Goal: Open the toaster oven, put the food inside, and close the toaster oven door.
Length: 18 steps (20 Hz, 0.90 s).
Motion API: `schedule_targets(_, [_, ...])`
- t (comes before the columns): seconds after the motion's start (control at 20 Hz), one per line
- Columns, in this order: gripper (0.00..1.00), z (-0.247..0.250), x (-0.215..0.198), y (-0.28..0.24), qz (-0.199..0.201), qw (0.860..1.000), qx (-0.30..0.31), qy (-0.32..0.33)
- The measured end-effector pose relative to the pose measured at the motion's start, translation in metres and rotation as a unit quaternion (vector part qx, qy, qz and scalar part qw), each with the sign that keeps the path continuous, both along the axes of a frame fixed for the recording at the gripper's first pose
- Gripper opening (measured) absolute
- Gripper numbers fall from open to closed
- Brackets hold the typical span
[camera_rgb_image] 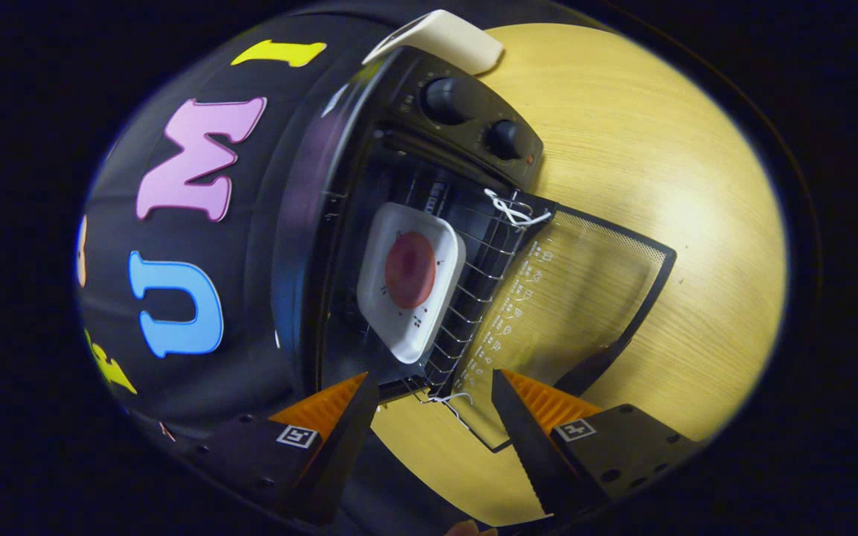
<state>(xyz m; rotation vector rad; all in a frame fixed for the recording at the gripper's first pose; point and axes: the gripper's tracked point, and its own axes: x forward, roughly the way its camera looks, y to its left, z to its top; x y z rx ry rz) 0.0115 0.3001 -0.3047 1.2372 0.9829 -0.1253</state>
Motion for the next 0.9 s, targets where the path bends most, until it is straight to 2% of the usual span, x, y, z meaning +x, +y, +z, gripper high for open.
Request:
schedule_targets(0.15, [0.99, 0.013, -0.015, -0.005, 0.054, 0.997, -0.044, -0.034])
schedule_targets(0.25, [0.99, 0.008, -0.025, -0.018, 0.094, 0.988, -0.104, -0.062])
schedule_targets(0.4, [0.99, 0.008, -0.042, -0.035, 0.167, 0.959, -0.202, -0.110])
schedule_targets(0.55, [0.99, 0.007, -0.065, -0.042, 0.238, 0.929, -0.253, -0.125])
schedule_targets(0.75, [0.99, -0.008, -0.101, -0.052, 0.313, 0.898, -0.292, -0.106])
schedule_targets(0.9, [0.99, -0.029, -0.120, -0.051, 0.350, 0.882, -0.304, -0.085])
